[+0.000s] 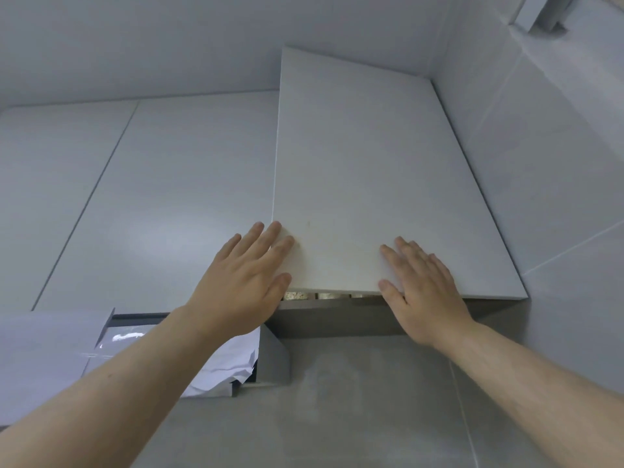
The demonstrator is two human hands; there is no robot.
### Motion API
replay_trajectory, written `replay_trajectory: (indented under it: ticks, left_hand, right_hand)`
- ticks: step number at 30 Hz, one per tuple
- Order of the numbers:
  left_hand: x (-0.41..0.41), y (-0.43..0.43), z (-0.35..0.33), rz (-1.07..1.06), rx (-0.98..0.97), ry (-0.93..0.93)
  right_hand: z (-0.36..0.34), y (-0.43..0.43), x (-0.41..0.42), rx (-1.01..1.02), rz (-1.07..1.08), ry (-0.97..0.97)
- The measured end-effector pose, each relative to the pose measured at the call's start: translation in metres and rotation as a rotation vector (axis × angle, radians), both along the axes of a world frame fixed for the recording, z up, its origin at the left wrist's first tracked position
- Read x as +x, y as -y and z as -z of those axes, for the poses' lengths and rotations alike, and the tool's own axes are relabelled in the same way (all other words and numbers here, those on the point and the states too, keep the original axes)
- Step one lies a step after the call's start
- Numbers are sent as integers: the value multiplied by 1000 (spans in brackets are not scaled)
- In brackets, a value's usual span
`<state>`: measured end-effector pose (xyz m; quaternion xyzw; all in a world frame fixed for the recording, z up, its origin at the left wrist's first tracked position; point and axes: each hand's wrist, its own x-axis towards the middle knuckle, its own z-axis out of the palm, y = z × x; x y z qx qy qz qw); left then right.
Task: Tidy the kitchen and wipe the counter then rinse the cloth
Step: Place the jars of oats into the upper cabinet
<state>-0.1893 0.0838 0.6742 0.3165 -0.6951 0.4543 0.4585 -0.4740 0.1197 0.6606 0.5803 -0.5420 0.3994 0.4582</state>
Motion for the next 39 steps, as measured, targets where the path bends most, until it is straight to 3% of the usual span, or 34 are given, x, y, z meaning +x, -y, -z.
replay_trajectory:
  ticks: [27, 39]
  left_hand:
    - [-7, 58, -2, 0, 109, 15]
    - [-9, 72, -4, 39, 40, 67]
  right_hand:
    - [10, 28, -12, 3, 96, -67]
    - [11, 38, -16, 4, 114, -78]
